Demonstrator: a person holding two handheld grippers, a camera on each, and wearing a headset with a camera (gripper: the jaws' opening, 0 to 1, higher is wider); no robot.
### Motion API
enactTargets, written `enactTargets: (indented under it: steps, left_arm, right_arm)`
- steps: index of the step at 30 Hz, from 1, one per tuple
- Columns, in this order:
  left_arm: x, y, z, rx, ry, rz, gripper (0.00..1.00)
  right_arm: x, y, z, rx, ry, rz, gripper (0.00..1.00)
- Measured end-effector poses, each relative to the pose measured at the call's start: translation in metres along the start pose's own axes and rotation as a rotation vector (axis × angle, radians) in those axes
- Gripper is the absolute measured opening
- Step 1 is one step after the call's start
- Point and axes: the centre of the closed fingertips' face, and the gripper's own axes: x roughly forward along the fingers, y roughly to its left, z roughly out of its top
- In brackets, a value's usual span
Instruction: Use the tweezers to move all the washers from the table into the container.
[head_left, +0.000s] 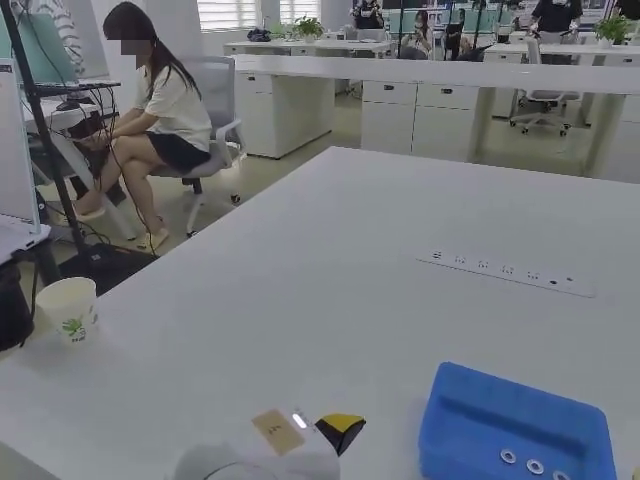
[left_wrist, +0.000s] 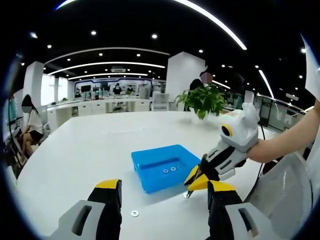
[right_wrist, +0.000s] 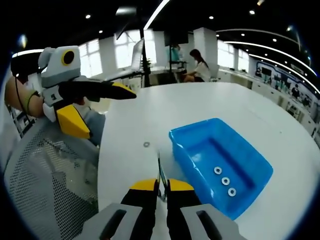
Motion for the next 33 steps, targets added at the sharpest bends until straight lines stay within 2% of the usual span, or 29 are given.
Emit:
enactTargets:
  steps: [2, 3, 5, 10, 23, 33]
  left_arm:
    - [0.000, 0.000, 0.000, 0.001, 0.000, 0.000, 0.70]
    - [0.000, 0.000, 0.000, 0.000, 0.000, 0.002, 0.70]
    - [0.000, 0.001, 0.000, -0.002, 0.000, 0.005, 0.70]
    - [-0.001, 0.001, 0.001, -0.005, -0.006, 0.006, 0.70]
    - [-0.002, 0.002, 0.002, -0.005, -0.010, 0.010, 0.70]
    - [-0.002, 0.003, 0.002, -0.008, -0.012, 0.012, 0.70]
  right_arm:
    - [0.000, -0.003, 0.000, 0.041, -0.004, -0.008, 0.03]
    - [-0.001, -0.004, 0.001, 0.085, -0.015, -0.013, 0.03]
    - [-0.004, -0.002, 0.009, 0.119, -0.072, -0.009, 0.03]
    - [-0.012, -0.003, 0.012, 0.127, -0.077, -0.003, 0.03]
    - [-0.028, -0.007, 0.058, 0.232, -0.229, 0.064, 0.03]
    - [-0.029, -0.021, 0.075, 0.312, -0.277, 0.056, 0.03]
